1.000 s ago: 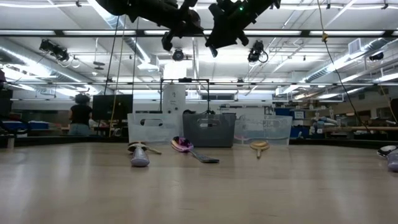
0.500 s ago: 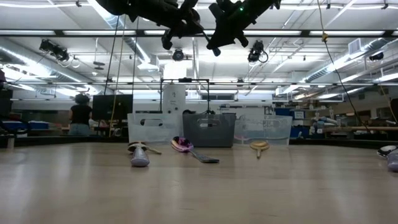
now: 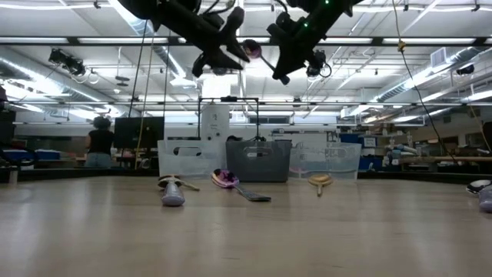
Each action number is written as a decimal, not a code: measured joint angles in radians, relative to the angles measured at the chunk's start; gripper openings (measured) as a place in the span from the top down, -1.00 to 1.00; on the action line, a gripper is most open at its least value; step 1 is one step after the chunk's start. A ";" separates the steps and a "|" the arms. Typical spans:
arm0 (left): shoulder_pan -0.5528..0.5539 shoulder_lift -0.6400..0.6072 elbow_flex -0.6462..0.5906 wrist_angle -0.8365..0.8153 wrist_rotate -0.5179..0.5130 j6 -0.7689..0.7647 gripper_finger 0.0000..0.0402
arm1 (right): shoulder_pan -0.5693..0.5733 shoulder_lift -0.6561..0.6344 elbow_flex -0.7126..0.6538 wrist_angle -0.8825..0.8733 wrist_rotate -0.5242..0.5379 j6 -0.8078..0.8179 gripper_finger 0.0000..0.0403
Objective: Sort silverware by color (type)
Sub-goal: Put the left blue spoon into the right transparent bin
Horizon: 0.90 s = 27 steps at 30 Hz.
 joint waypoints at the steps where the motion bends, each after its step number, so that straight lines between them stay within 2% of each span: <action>1: 0.000 0.000 0.000 -0.028 0.000 0.000 0.37 | -0.005 0.000 0.000 -0.019 0.000 0.005 0.91; 6: 0.000 0.000 0.000 -0.149 0.002 -0.001 0.36 | -0.026 0.000 -0.005 -0.106 -0.035 0.021 0.91; 12: 0.006 0.000 0.000 -0.223 0.036 -0.002 0.36 | -0.051 0.000 -0.110 -0.131 -0.152 0.082 0.91; 20: 0.017 -0.003 0.000 -0.262 0.070 -0.004 0.36 | -0.063 0.000 -0.284 -0.112 -0.160 0.115 0.91; 27: 0.017 -0.016 0.000 -0.284 0.070 -0.002 0.36 | -0.113 0.000 -0.366 -0.086 -0.167 0.113 0.91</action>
